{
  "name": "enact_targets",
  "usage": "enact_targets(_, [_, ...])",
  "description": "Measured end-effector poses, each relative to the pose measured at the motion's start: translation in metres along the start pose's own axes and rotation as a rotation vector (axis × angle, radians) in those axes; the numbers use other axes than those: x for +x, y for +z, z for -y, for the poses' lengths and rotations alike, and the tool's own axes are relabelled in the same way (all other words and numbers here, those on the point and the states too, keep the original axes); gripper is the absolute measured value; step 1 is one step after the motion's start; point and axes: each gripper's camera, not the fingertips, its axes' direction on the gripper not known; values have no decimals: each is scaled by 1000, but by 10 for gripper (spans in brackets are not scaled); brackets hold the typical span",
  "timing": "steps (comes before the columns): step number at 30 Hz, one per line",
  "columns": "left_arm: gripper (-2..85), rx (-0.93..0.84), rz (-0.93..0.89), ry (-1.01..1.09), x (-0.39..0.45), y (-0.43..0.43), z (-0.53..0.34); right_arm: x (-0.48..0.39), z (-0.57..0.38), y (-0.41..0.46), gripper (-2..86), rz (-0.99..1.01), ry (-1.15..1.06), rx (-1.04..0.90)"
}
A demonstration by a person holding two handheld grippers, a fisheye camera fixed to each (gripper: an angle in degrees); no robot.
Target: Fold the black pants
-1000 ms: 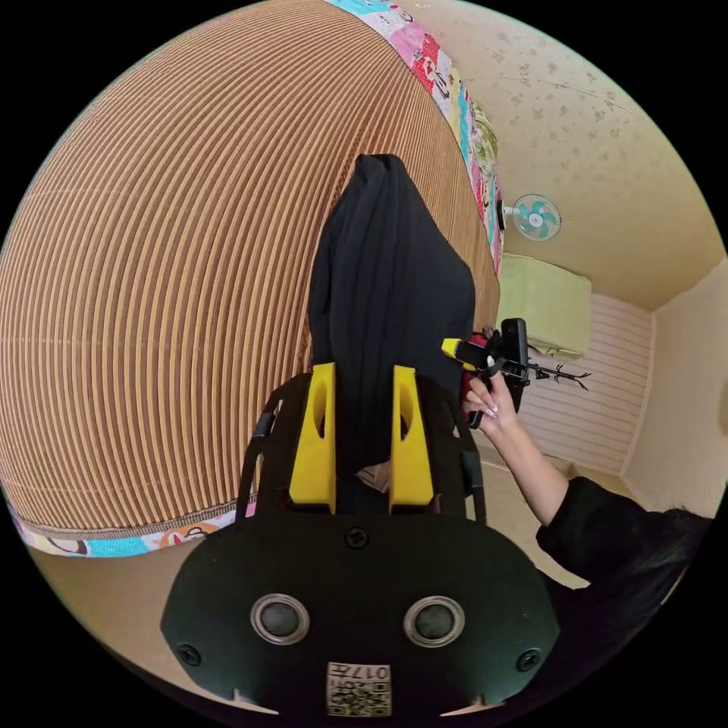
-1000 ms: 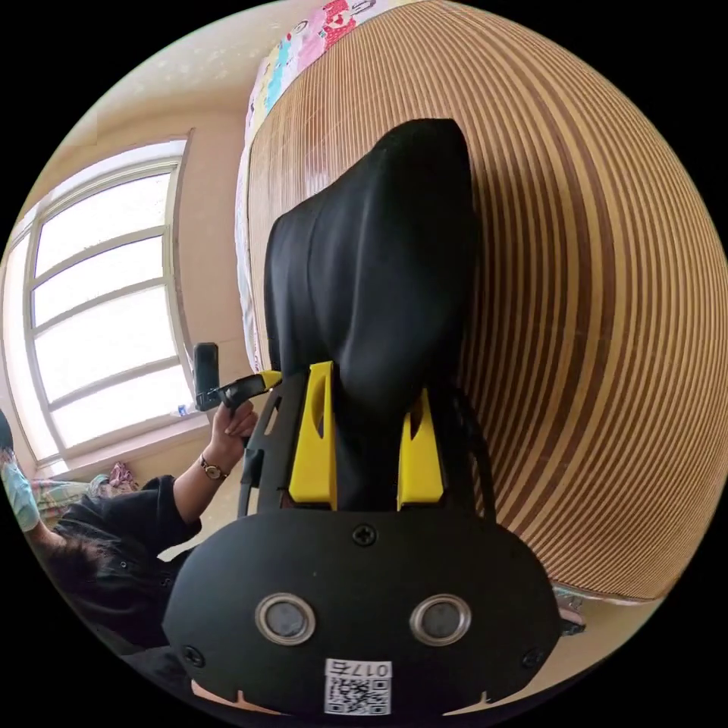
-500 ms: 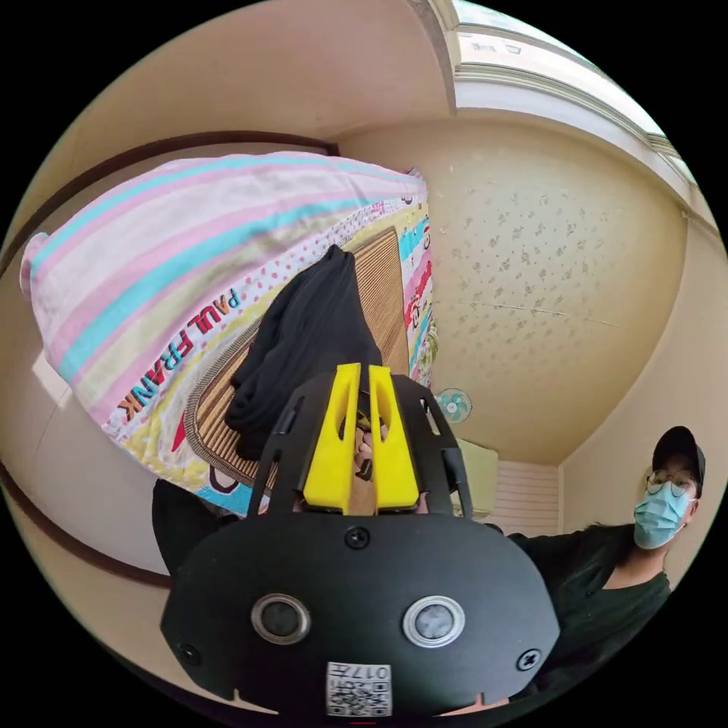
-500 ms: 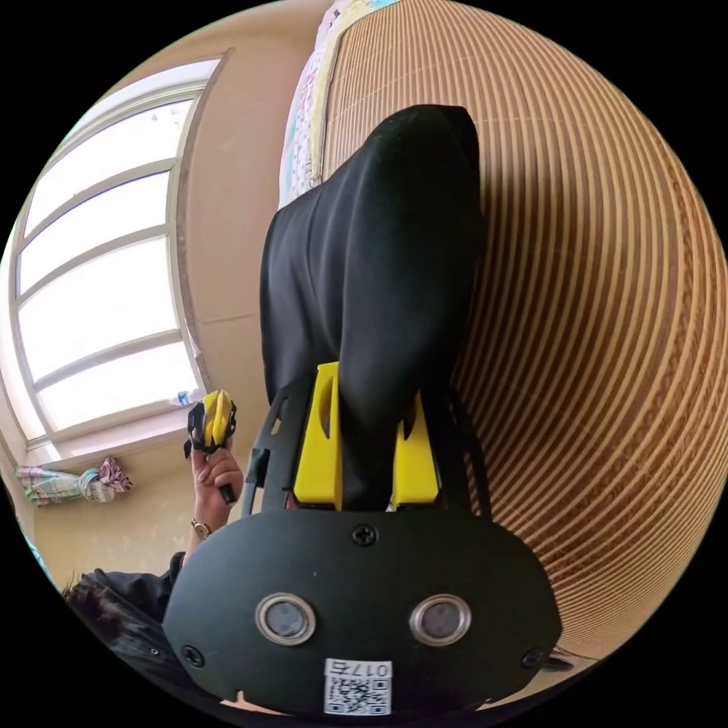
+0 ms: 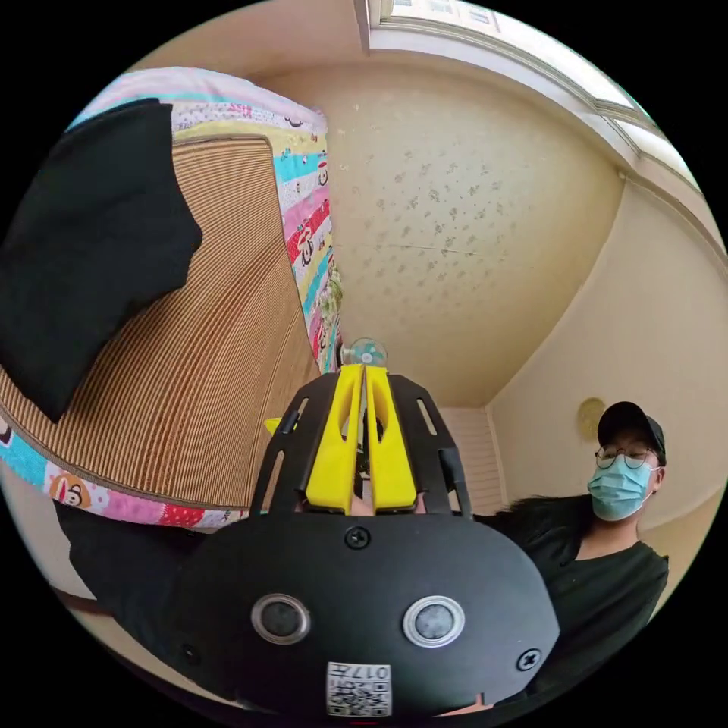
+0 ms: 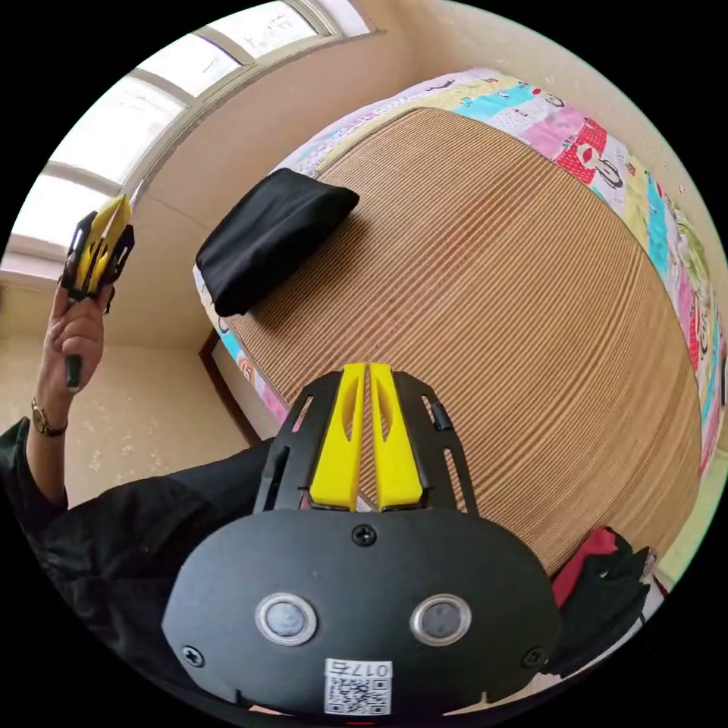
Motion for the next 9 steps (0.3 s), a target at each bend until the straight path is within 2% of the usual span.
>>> enact_targets(3, [-9, -232, 122, 88, 29, 102, -32, 60, -107, -59, 16, -119, 186, 46])
enact_targets(5, [-8, -422, 260, 255, 63, 186, -71, 113, -202, -114, 20, -147, 401, 138])
enact_targets(8, [-2, -593, 426, 511, 109, 280, -133, 168, -324, -179, 37, -214, 687, 268])
enact_targets(9, [3, -598, 463, 564, 118, 296, -146, 177, -347, -190, 41, -231, 741, 294])
